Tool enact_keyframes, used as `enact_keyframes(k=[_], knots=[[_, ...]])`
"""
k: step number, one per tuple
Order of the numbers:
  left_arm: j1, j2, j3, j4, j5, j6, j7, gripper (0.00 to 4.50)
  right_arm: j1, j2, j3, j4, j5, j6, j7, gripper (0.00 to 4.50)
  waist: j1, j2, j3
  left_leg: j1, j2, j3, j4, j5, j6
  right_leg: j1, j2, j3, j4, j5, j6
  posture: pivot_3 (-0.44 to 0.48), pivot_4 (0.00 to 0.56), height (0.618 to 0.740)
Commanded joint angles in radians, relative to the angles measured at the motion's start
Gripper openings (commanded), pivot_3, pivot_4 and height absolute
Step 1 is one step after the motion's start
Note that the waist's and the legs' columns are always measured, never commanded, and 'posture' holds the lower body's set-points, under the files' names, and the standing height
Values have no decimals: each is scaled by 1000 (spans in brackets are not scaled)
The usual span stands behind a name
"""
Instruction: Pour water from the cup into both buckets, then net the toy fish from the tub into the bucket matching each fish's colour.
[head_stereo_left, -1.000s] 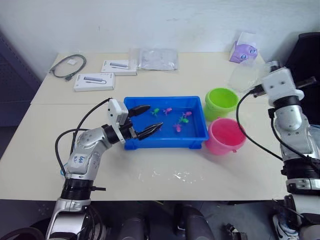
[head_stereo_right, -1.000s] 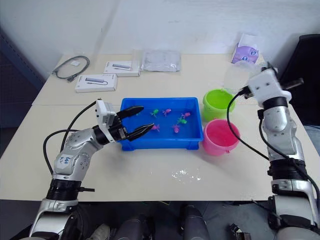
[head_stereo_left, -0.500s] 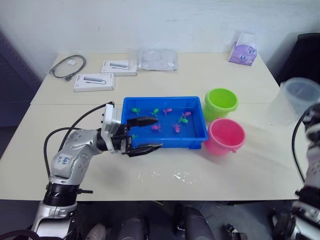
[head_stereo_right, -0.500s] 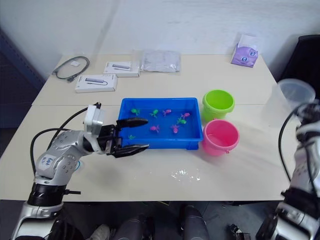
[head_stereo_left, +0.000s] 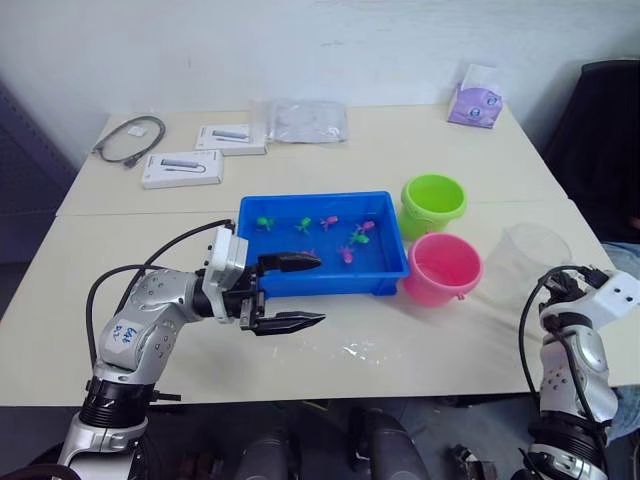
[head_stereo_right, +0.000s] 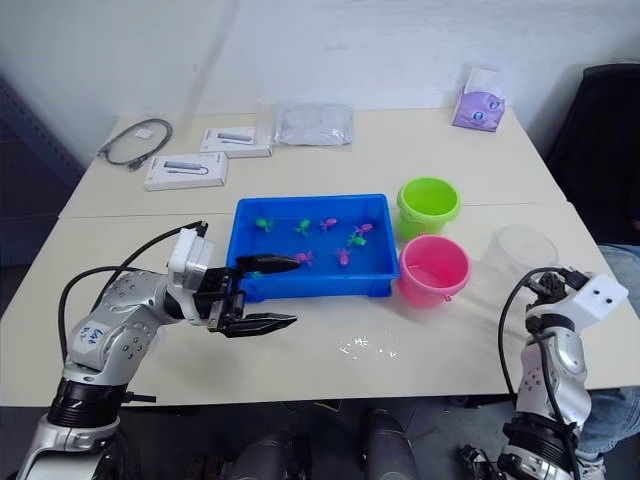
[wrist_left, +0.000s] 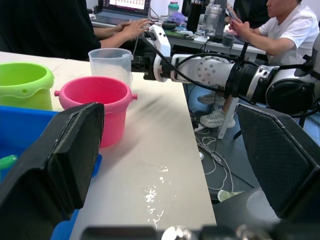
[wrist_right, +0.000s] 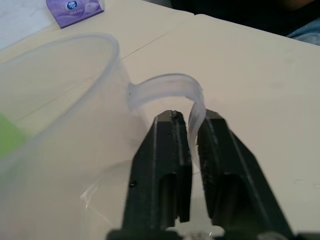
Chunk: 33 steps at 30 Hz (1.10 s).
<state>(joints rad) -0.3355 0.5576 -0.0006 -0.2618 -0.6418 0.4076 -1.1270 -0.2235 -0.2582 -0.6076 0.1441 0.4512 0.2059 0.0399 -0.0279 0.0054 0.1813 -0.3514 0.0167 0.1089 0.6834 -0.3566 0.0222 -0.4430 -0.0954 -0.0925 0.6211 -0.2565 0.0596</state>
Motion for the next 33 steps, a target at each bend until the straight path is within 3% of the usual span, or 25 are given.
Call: enact_keyframes(k=[1, 5, 6, 12, 15, 19, 21, 23, 25, 28, 33], knots=[[26, 19, 24, -36, -23, 15, 4, 4500, 44, 7, -9, -68, 22, -5, -4, 2452, 0, 0, 0, 0, 0, 0, 0, 0, 0, 0, 0, 0, 0, 0, 0, 0, 150, 740], [40, 33, 50, -39, -26, 23, 23, 4500, 163, 10, -3, -226, 47, 79, -28, 4316, 5, 0, 0, -1, 0, -1, 0, 0, 0, 0, -1, 0, -1, 0, 0, 0, 150, 740], [58, 45, 60, -39, -23, 21, 17, 4500, 204, 14, -6, -281, 62, 109, -34, 4437, 4, 0, 0, -1, 0, -1, 0, 0, 0, 0, -1, 0, -1, 0, 0, 0, 150, 740], [148, 94, 138, -23, -14, 6, 30, 4500, 492, -18, -6, -590, 144, 237, 43, 4437, 2, 0, 0, 0, 0, -1, -2, -1, 0, 0, -1, 0, -1, -1, -1, 0, 150, 740], [185, 120, 208, 9, -26, 22, 47, 4500, 585, -54, -33, -682, 175, 193, 142, 4437, 0, 0, 0, 0, 0, -1, -1, -2, 1, 0, -1, 0, -1, 0, -1, 0, 150, 740], [316, 94, 366, 61, 28, -101, 125, 4500, 705, -194, -21, -775, 150, 1, 494, 4437, -2, 0, -1, 1, 1, 2, -2, -5, 2, 0, 0, 2, -1, -1, -1, 0, 150, 740], [399, 117, 442, 70, 63, -153, 130, 4500, 736, -252, 1, -789, 135, -79, 631, 4437, -2, -7, -1, 2, 2, 3, -3, -6, 3, 0, 1, 2, -1, -1, -1, 0, 150, 740], [431, 114, 519, 114, 88, -204, 179, 4500, 742, -297, 41, -779, 104, -161, 740, 4437, 3, -15, -1, 4, 3, 3, -3, -6, 1, 0, 2, 1, -2, -1, -2, 0, 150, 740], [467, 83, 625, 190, 143, -304, 283, 4500, 714, -331, 92, -775, 208, -163, 873, 4437, 11, -19, -2, 4, 3, 2, -2, -8, 5, 0, 2, 1, -2, -1, -2, 0, 150, 740], [604, 11, 758, 251, 224, -403, 422, 4500, 617, -381, 168, -761, 225, -191, 975, 4437, 10, -19, -2, 7, 3, 3, -2, -12, 8, 2, 0, 1, -3, -1, -2, 0, 150, 740], [799, -109, 891, 233, 179, -359, 544, 4500, 487, -402, 272, -728, 217, -211, 1053, 4437, 13, -24, -2, 8, 5, 5, -2, -17, 8, 4, -1, 1, -9, -2, -2, 0, 150, 740]])
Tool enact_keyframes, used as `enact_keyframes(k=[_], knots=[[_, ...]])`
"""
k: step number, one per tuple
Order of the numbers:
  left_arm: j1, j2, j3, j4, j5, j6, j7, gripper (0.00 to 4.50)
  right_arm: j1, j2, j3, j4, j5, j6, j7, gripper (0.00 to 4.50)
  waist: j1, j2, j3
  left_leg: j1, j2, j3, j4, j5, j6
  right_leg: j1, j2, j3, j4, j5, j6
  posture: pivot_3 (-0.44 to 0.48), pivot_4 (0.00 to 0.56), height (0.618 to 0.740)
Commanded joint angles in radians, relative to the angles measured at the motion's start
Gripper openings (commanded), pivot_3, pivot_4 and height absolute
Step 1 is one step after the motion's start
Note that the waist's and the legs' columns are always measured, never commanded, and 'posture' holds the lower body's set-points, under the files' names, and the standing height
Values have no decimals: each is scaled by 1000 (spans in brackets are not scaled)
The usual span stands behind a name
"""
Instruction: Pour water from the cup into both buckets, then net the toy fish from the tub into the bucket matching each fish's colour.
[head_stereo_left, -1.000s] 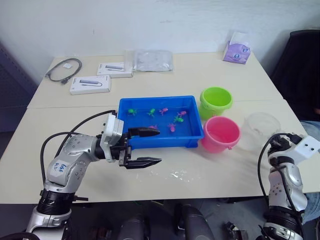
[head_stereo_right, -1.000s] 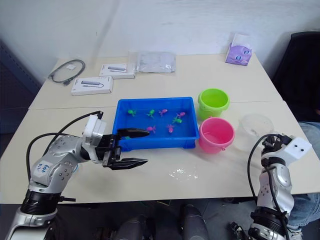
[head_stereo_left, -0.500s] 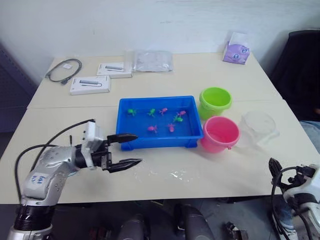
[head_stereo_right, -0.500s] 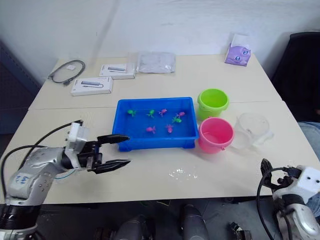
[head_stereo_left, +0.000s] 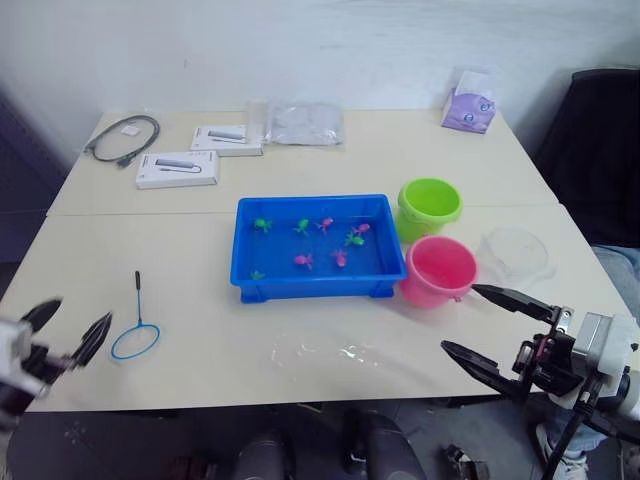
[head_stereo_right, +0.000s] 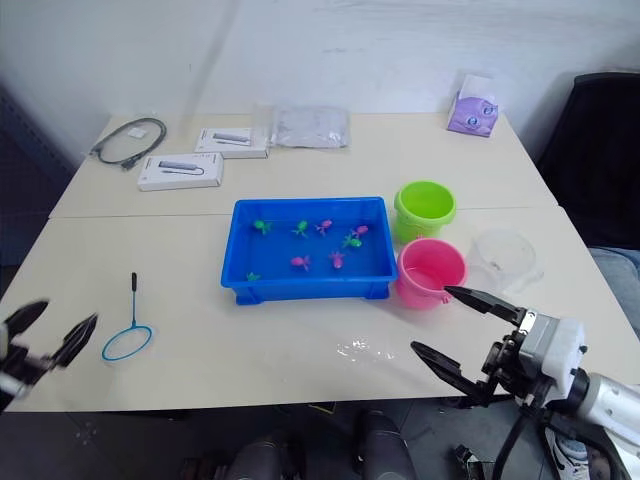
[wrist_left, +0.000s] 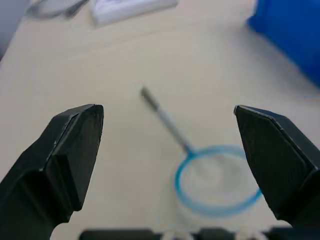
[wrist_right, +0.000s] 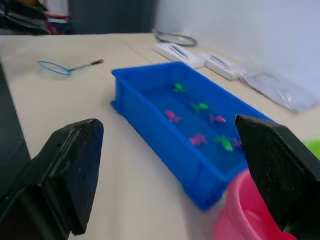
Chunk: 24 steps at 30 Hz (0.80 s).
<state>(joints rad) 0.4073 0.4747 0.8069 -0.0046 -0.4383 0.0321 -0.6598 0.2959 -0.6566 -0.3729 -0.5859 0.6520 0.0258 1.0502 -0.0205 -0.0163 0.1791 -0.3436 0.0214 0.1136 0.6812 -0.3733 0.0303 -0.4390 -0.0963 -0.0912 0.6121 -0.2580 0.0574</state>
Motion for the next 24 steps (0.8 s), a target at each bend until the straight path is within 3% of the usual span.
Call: enact_keyframes(k=[1, 7, 13, 17, 24], knots=[[73, -45, 101, -30, -38, 40, 113, 4500, -49, 0, 57, 10, 10, -40, 57, 4437, 15, -3, 0, 0, 0, 0, 0, -1, 0, 0, 0, 0, 0, 0, 0, 0, 150, 740], [80, -102, 130, -74, -100, 154, 260, 4500, -132, 38, 156, 49, -62, -110, 60, 4437, 48, -3, 0, 1, 0, -1, 0, -7, -2, 3, 0, -2, -2, -1, -1, 0, 150, 740], [-15, -51, 31, -238, -116, 242, 299, 4500, -222, 26, 220, 24, -30, -41, 31, 4437, 47, -3, 0, 1, 0, -2, 0, -7, -3, 3, 0, -2, -2, -1, -1, 0, 150, 740], [-143, 33, -40, -314, -127, 426, 396, 4500, -284, 16, 242, 29, -14, 1, 27, 4437, 43, -3, 0, 2, 1, -2, 0, -6, -4, 4, 0, -2, -1, -1, -1, 0, 150, 740], [-424, 158, -226, -300, -87, 948, 629, 4500, -312, 7, 252, 55, -68, 1, 20, 4437, 35, -1, 1, 3, 1, -1, 0, 0, -6, 5, 1, -3, -1, 0, 0, 0, 150, 740]])
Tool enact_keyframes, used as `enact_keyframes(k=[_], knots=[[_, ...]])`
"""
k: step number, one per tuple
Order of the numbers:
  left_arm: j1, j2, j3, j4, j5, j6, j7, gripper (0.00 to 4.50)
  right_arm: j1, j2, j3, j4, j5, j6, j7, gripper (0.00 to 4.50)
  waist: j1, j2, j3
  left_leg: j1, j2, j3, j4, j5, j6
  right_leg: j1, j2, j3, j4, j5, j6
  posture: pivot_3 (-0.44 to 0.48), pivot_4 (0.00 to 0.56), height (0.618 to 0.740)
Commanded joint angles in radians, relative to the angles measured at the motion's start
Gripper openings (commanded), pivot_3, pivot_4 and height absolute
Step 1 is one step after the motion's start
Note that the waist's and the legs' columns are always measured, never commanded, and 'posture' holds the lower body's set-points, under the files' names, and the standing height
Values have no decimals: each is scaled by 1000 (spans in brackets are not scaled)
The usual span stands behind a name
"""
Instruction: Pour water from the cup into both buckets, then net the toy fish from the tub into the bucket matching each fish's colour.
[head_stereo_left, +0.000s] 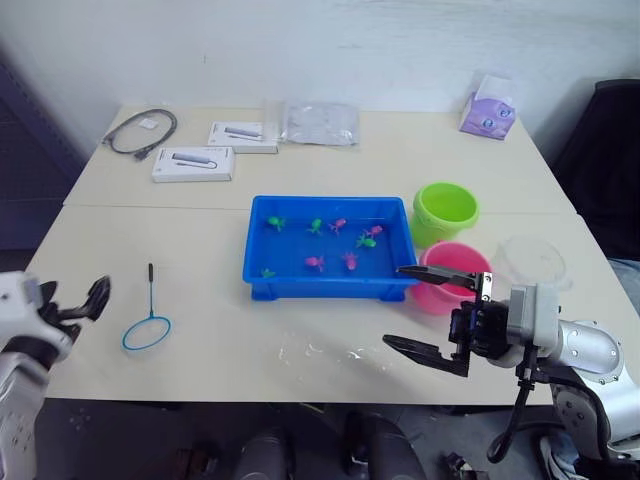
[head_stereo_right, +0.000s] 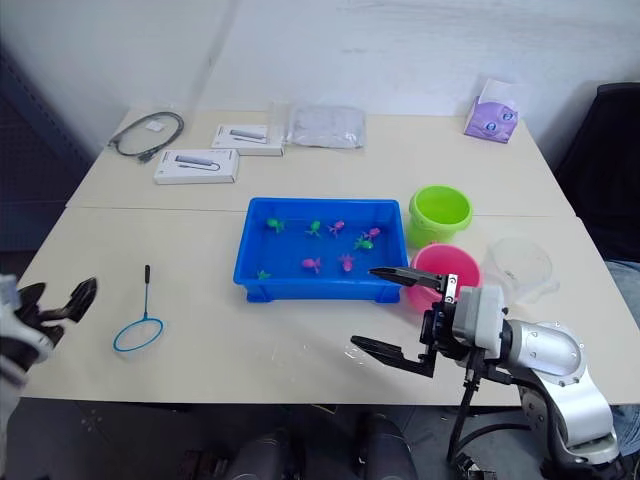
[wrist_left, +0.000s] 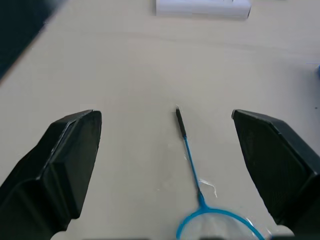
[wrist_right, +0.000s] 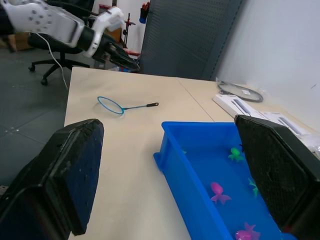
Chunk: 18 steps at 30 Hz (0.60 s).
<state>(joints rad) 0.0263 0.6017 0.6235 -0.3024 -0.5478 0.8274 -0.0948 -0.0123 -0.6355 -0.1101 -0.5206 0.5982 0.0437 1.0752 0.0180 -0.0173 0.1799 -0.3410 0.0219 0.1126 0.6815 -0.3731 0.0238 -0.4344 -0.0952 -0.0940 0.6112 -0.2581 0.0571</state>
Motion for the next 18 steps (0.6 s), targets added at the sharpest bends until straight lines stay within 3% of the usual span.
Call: enact_keyframes(k=[1, 8, 18], knots=[[-67, 39, -63, 4, 31, 186, 71, 4500, -1, -15, -17, -5, -22, -25, -3, 4437, -5, 0, 0, 0, 0, 0, 0, 0, 0, 0, 0, 0, 0, 0, 0, 0, 150, 740], [-182, 42, -152, 105, 76, 382, 93, 4500, 29, -16, -36, -13, -44, -48, -13, 4437, -9, 0, 0, 0, 0, 0, 0, 1, -3, 0, 1, -2, 1, 0, 0, 0, 150, 740], [-251, 15, -193, 275, 117, 342, 15, 4500, 94, -15, -41, -30, -50, -69, -25, 4437, -4, 0, 0, 2, 1, 0, 0, 1, -4, 1, 1, -3, 1, 0, 0, 0, 150, 740]])
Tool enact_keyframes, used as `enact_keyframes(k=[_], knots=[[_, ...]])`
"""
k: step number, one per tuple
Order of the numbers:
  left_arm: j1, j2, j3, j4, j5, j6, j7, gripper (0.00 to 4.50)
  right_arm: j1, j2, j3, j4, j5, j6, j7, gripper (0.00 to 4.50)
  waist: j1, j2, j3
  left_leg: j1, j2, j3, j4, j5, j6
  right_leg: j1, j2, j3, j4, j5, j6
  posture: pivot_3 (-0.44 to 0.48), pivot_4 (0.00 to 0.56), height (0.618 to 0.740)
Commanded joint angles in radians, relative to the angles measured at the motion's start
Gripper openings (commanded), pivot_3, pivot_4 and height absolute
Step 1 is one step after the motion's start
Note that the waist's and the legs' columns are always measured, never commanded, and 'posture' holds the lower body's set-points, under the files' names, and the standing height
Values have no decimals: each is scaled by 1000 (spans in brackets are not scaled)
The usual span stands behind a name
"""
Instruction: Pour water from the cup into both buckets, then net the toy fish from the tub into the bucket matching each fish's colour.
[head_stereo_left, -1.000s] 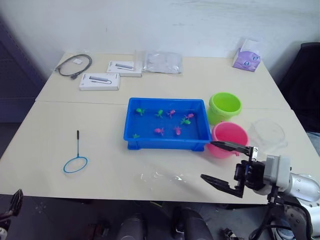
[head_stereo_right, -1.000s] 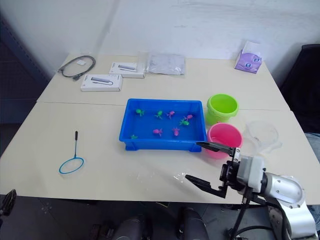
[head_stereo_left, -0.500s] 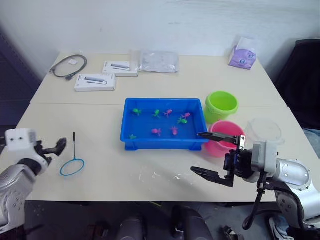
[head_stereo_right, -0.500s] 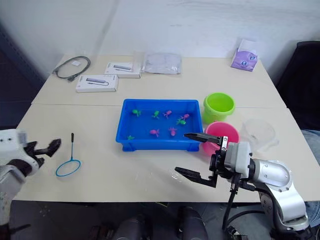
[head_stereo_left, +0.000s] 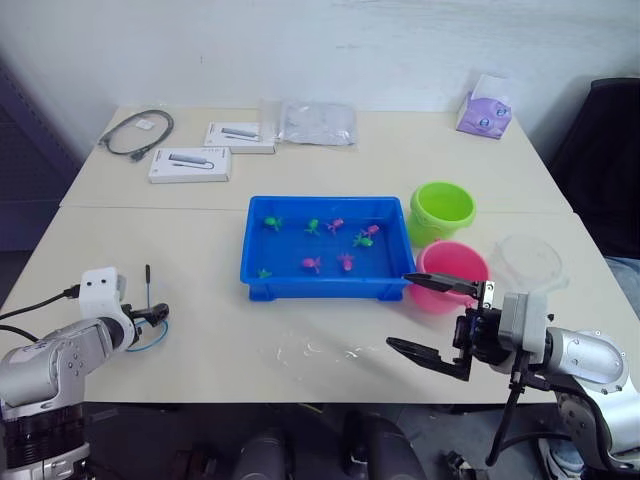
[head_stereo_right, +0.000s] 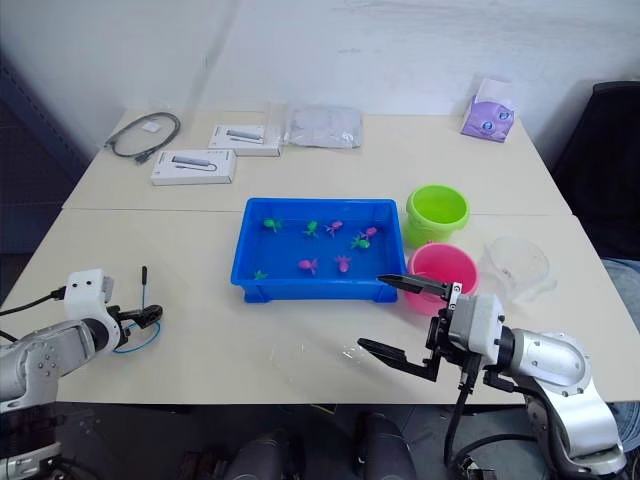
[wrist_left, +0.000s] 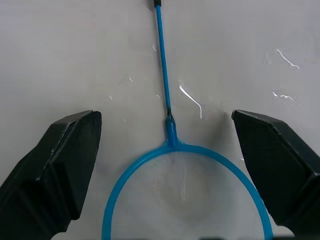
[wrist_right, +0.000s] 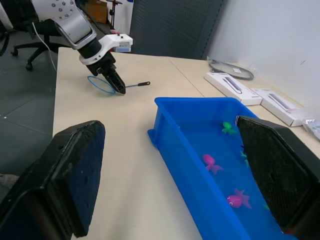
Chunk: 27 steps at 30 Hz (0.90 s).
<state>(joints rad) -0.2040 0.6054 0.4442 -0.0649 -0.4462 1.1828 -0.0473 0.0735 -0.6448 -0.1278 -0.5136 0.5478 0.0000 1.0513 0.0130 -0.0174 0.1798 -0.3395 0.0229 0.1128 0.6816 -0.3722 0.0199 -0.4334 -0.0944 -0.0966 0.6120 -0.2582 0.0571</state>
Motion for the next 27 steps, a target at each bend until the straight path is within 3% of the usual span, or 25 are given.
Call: enact_keyframes(k=[1, 4, 7, 9, 10, 15, 17, 20, 24, 27], knots=[[-27, 11, -15, 50, 17, -10, -40, 4500, 10, -7, -22, -36, 1, -28, 0, 4437, 2, 0, 0, 0, 0, 0, 0, 0, 0, 0, 0, 0, 0, 0, 0, 0, 150, 740], [-41, 12, -32, 92, 35, -24, -59, 4500, 15, -9, -22, -32, 4, -34, 5, 4437, 7, 2, 0, 2, 0, 0, 0, -2, -4, 2, 0, 0, 1, 0, 0, 0, 150, 740], [-54, 13, -29, 128, 39, 4, -73, 3663, 19, -11, -21, -29, 4, -40, 9, 4500, 11, 5, -2, 4, 0, 0, 0, -2, -5, 3, 0, 0, 1, 0, 0, 0, 150, 740], [-56, 7, -9, 140, 35, 43, -71, 2745, 21, -11, -20, -24, 2, -47, 11, 4500, 11, 5, -2, 4, 0, 0, 0, -2, -5, 3, 0, 0, 1, 0, 0, 0, 150, 740], [-54, 4, 5, 140, 29, 67, -72, 2501, 23, -12, -22, -22, 2, -50, 13, 4500, 10, 5, -2, 4, 0, 0, 0, -2, -5, 3, 0, 0, 1, 0, 0, 0, 150, 740], [-32, 17, 30, 134, 36, 72, -96, 109, 31, -19, -30, -5, 3, -67, 26, 4500, 11, 6, -2, 4, 0, 0, 0, -2, -4, 4, -1, 0, 0, 0, 0, 0, 150, 740], [-22, 23, 59, 121, 29, -23, -141, 23, 39, -28, -36, 7, 5, -77, 40, 4500, 10, 6, -2, 4, 0, 0, 0, -2, -4, 4, -1, 0, 0, 0, 0, 0, 150, 740], [-29, 42, 129, 66, -52, -208, -315, 23, 45, -36, -43, 8, 11, -71, 40, 4500, 11, 5, -2, 3, 0, 0, 0, -2, -5, 3, -1, 0, 0, 0, 0, 0, 150, 740], [-38, 157, 148, 48, -99, -371, -546, 23, 22, -64, -50, -20, 44, -3, 10, 4500, 8, 3, -1, 2, 1, -2, 0, -2, -7, 3, -1, -2, 0, -1, -2, 0, 150, 740], [-72, 260, 95, 43, -115, -565, -808, 23, -50, -145, -39, -91, 125, 200, -67, 4500, 0, 5, 0, 2, 1, -2, 0, -2, -7, 3, -1, -2, 0, -1, -2, 0, 150, 740]])
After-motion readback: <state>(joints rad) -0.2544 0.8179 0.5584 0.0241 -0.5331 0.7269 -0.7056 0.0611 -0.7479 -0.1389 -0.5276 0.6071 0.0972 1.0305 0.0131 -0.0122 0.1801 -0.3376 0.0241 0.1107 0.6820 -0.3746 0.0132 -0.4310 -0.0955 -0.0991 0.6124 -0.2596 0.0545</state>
